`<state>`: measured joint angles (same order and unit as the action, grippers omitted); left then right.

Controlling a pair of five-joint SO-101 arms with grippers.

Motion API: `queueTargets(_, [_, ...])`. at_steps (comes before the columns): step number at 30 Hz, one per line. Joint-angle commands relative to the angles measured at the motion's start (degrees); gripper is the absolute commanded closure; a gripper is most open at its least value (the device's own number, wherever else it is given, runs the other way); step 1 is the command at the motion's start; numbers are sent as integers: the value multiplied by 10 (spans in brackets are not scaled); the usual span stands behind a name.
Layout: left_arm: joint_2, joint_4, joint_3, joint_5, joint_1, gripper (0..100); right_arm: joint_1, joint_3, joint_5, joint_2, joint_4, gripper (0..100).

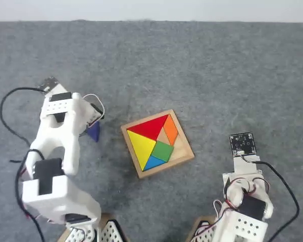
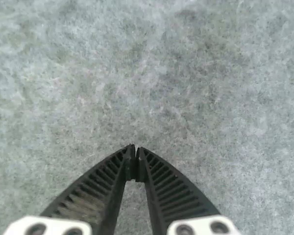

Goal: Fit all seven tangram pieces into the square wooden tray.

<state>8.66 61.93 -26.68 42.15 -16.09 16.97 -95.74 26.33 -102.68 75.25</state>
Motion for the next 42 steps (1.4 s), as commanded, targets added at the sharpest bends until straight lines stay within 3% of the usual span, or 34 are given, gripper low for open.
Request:
queueTargets(1, [-4,-32,-11,-17,7,797,6,-7,4,-12,3,965])
queueTargets(14, [14,-42,-20,-18,7,823,6,-7,4,-12,3,965])
queueTargets(26, [94,40,68,-39,8,821,6,-7,4,-12,3,965])
queueTargets(34, [97,48,65,-42,11,706,6,-7,4,-12,3,965])
queueTargets(42, [97,47,67,-74,11,839,6,-7,4,-12,3,965])
